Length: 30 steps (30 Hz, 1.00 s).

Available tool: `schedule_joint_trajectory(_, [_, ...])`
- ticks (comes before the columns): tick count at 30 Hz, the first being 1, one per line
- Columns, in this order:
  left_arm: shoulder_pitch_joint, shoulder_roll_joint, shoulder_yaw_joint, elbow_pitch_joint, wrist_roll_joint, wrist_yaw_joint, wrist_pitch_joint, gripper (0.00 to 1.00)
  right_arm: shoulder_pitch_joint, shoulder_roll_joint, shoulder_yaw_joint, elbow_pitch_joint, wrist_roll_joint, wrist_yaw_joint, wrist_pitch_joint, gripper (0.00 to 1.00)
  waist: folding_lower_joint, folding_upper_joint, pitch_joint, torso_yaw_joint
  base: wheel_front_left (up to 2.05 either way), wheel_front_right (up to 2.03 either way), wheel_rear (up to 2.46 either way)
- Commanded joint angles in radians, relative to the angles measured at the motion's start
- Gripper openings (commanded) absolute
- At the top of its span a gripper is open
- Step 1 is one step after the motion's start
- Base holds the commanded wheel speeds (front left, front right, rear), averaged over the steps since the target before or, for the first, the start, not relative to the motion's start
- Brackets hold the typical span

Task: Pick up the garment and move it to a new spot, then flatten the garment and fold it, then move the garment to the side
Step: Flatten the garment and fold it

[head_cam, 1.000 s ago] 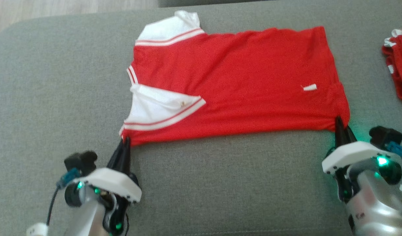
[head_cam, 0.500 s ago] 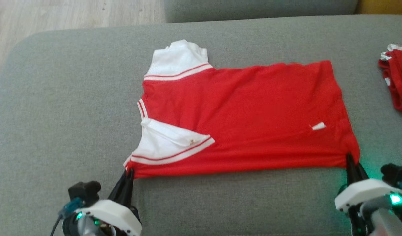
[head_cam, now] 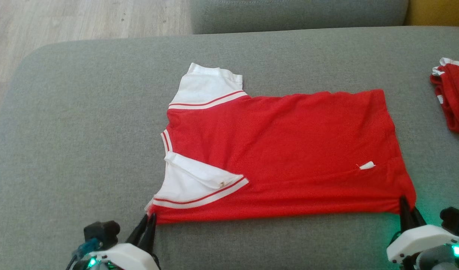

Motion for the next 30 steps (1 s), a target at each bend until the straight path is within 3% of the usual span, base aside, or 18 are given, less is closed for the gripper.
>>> schedule_joint_trajectory(1, [-0.024, 0.021, 0.041, -0.031, 0.007, 0.013, -0.001, 0.27, 0.000, -0.013, 0.000, -0.043, -0.009, 0.007, 0.003, 0.31, 0.0000, 0.0000, 0.001, 0.001, 0.00, 0.00, 0.00])
schedule_joint_trajectory(2, [-0.025, 0.021, 0.040, -0.031, 0.008, 0.016, 0.002, 0.57, 0.007, -0.008, -0.005, -0.055, -0.014, 0.007, 0.010, 0.54, 0.0000, 0.0000, 0.001, 0.001, 0.00, 0.00, 0.00])
schedule_joint_trajectory(3, [-0.027, 0.020, 0.039, -0.031, 0.010, 0.021, 0.004, 0.94, 0.013, -0.004, -0.011, -0.066, -0.021, 0.007, 0.018, 1.00, 0.0000, 0.0000, 0.001, 0.001, 0.00, 0.00, 0.00])
schedule_joint_trajectory(4, [-0.028, 0.022, 0.038, -0.032, 0.018, 0.029, 0.004, 1.00, 0.018, 0.000, -0.024, -0.079, -0.032, 0.007, 0.020, 1.00, 0.0000, 0.0000, 0.002, 0.000, 0.00, 0.00, 0.00])
schedule_joint_trajectory(10, [-0.011, 0.042, 0.049, -0.114, 0.069, 0.103, -0.012, 1.00, 0.040, 0.024, -0.064, -0.195, -0.093, 0.007, 0.026, 1.00, 0.0000, 0.0000, 0.012, -0.016, 0.00, 0.00, 0.00])
schedule_joint_trajectory(14, [-0.092, 0.070, 0.065, -0.215, 0.081, 0.108, 0.013, 1.00, 0.037, 0.038, -0.078, -0.286, -0.110, 0.007, 0.006, 1.00, 0.0000, 0.0000, 0.044, -0.019, 0.00, 0.00, 0.00])
schedule_joint_trajectory(17, [-0.244, 0.105, 0.064, -0.233, 0.090, 0.074, 0.071, 1.00, 0.017, 0.043, -0.067, -0.330, -0.129, 0.007, -0.011, 1.00, 0.0000, 0.0000, 0.087, -0.025, 0.00, 0.00, 0.00])
schedule_joint_trajectory(18, [-0.374, 0.127, 0.049, -0.207, 0.093, 0.035, 0.136, 1.00, -0.001, 0.045, -0.054, -0.352, -0.147, 0.007, -0.018, 1.00, 0.0000, 0.0000, 0.120, -0.034, 0.00, 0.00, 0.00])
schedule_joint_trajectory(24, [-0.771, 0.158, 0.003, 0.012, 0.052, -0.101, 0.364, 1.00, -0.073, 0.049, 0.001, -0.396, -0.182, 0.007, -0.019, 1.00, 0.0000, 0.0000, 0.215, -0.100, 0.00, 0.00, 0.00])
schedule_joint_trajectory(30, [-1.054, 0.200, -0.040, 0.305, 0.040, -0.155, 0.451, 1.00, -0.139, 0.052, 0.059, -0.389, -0.158, 0.007, -0.033, 1.00, 0.0000, 0.0000, 0.296, -0.191, 0.00, 0.00, 0.00])
